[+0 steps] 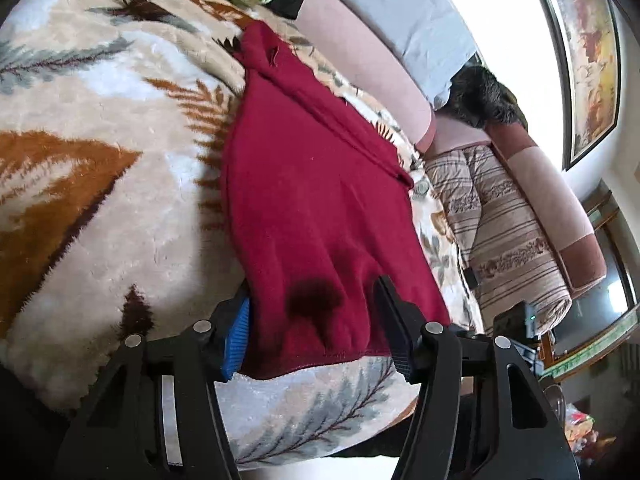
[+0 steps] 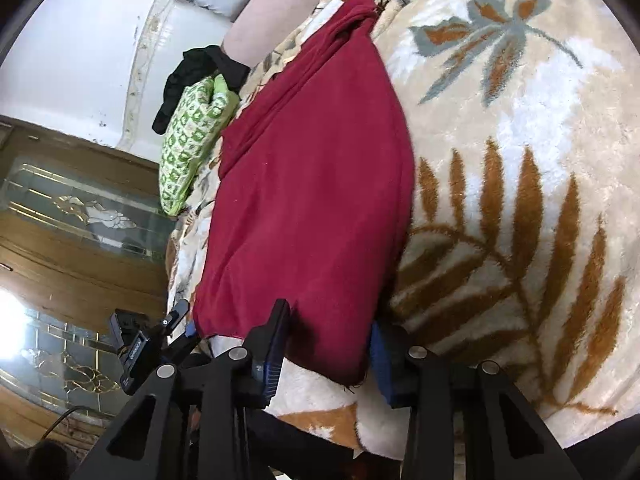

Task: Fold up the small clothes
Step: 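Grasp the sweater hem with both tools and lift it toward the collar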

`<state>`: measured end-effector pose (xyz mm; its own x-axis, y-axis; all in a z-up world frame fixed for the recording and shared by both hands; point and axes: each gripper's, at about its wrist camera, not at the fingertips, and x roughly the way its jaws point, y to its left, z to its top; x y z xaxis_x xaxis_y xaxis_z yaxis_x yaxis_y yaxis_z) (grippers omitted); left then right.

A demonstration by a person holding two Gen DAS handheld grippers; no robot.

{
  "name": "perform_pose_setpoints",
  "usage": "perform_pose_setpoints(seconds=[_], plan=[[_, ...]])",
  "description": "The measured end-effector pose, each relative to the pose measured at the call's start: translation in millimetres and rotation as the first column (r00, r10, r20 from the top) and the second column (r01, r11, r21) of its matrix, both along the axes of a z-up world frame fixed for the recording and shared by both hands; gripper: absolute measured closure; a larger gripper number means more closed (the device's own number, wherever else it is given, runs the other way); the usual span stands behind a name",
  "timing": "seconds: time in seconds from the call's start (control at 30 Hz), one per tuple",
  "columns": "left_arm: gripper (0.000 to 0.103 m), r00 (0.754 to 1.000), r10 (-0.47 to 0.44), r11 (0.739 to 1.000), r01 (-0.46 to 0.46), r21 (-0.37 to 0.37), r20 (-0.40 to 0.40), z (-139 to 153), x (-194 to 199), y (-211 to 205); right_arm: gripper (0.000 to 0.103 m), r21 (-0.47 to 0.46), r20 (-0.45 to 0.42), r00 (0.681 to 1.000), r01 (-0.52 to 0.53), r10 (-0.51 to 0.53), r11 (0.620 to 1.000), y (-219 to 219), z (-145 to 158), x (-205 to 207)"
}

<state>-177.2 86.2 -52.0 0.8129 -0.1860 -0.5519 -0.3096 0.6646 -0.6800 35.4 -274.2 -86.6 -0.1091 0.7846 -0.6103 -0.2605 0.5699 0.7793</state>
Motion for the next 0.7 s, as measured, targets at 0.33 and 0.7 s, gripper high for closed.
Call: perform_pose_setpoints(seconds=[0.33,0.7], plan=[[0.074,0.999,0.023,0.996,-0.027,-0.087,-0.043,-14,2,14,0.076,-0.001,-0.046,0.998,0.041,-0.041,0.999,-4,-7,2],[0.097,0.995,0.048,0.967,-0.024,0.252,-0.088,33,-8,-10,0.095,-0.013,0.107,0.994,-0.002,0.004,1.0,5,26,5]])
